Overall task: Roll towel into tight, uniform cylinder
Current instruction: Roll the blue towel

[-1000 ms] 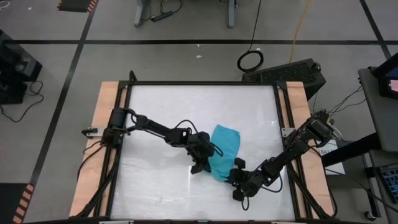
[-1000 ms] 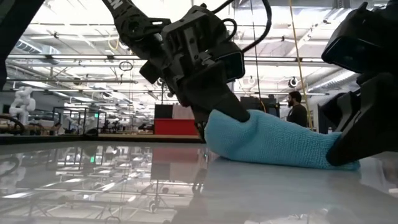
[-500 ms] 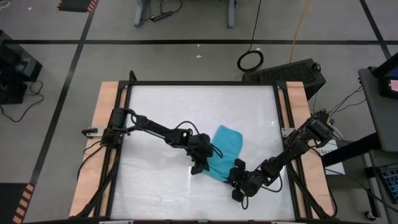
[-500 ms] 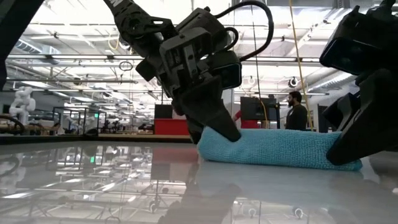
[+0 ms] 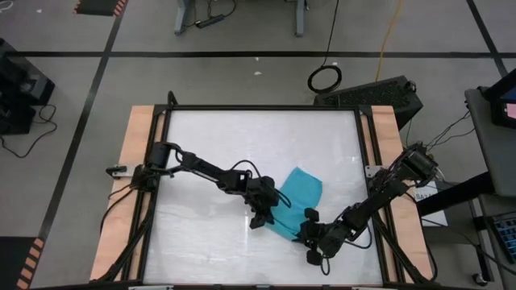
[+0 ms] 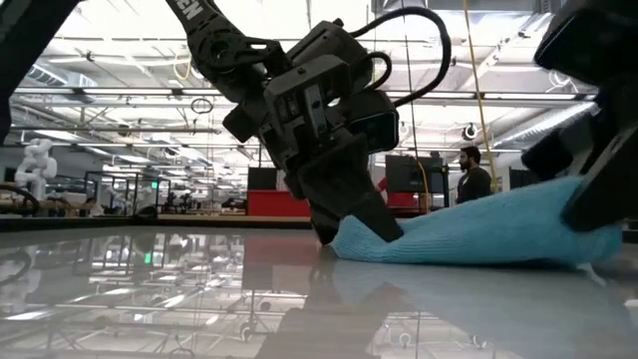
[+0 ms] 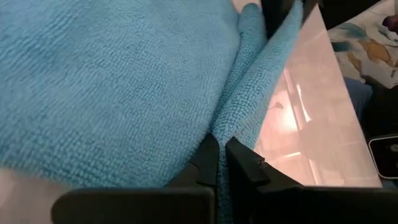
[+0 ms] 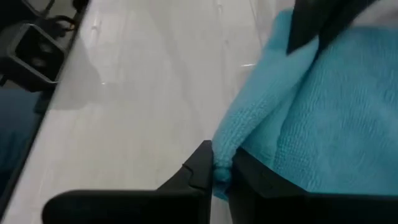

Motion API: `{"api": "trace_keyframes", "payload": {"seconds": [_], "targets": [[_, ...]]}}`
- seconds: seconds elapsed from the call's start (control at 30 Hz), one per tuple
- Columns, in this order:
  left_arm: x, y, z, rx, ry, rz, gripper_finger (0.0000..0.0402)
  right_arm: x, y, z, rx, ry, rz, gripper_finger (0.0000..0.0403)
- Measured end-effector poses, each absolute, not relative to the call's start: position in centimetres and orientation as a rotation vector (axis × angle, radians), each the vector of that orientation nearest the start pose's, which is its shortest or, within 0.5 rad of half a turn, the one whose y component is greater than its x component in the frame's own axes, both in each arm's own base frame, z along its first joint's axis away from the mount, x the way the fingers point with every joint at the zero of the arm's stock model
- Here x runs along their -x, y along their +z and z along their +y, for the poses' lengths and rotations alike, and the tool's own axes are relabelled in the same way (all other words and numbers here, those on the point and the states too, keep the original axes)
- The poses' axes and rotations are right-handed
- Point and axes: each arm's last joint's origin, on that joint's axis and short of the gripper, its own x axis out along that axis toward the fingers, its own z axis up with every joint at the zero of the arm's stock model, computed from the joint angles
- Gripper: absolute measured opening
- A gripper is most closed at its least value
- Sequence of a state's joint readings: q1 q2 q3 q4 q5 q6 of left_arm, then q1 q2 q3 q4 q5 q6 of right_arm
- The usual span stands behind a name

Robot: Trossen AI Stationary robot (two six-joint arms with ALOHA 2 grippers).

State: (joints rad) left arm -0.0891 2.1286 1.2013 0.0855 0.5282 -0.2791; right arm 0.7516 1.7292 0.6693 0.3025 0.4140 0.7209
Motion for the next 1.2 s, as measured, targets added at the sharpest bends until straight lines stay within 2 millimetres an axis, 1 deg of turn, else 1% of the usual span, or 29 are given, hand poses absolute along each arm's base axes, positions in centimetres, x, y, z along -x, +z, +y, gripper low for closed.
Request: {"api": "trace_keyframes", "payload": {"seconds": [0.23,0.3,0.43,0.6,0.7,0.83,0.97,1.07,1.2], "targets": [[-41.8,10.2,-5.2,0.447,-0.474,0.907,0.0015,-22.0,13.9,19.4,-0.225,0.110,0.692,0.0026],[-41.8,10.2,-5.2,0.447,-0.474,0.907,0.0015,-21.8,14.4,19.4,-0.222,0.121,0.690,0.0033],[-41.6,10.1,-5.0,0.447,-0.462,0.927,0.0015,-21.2,15.1,19.9,-0.250,0.216,0.719,0.0073],[-41.6,10.0,-4.9,0.446,-0.460,0.929,0.0015,-21.3,15.2,19.9,-0.240,0.175,0.683,0.0137],[-41.6,10.0,-4.9,0.446,-0.460,0.929,0.0015,-21.6,15.7,20.0,-0.179,0.159,0.594,0.0154],[-41.6,10.0,-4.9,0.447,-0.460,0.929,0.0015,-22.2,16.6,20.0,-0.107,0.134,0.463,0.0153],[-41.7,10.1,-5.0,0.448,-0.464,0.929,0.0015,-23.1,16.8,19.2,-0.085,0.111,0.439,0.0137],[-41.9,10.3,-5.0,0.449,-0.466,0.926,0.0015,-23.9,15.9,18.6,-0.078,0.107,0.469,0.0120],[-42.2,10.6,-5.0,0.441,-0.471,0.926,0.0015,-25.1,14.4,18.4,-0.081,0.158,0.496,0.0094]]}}
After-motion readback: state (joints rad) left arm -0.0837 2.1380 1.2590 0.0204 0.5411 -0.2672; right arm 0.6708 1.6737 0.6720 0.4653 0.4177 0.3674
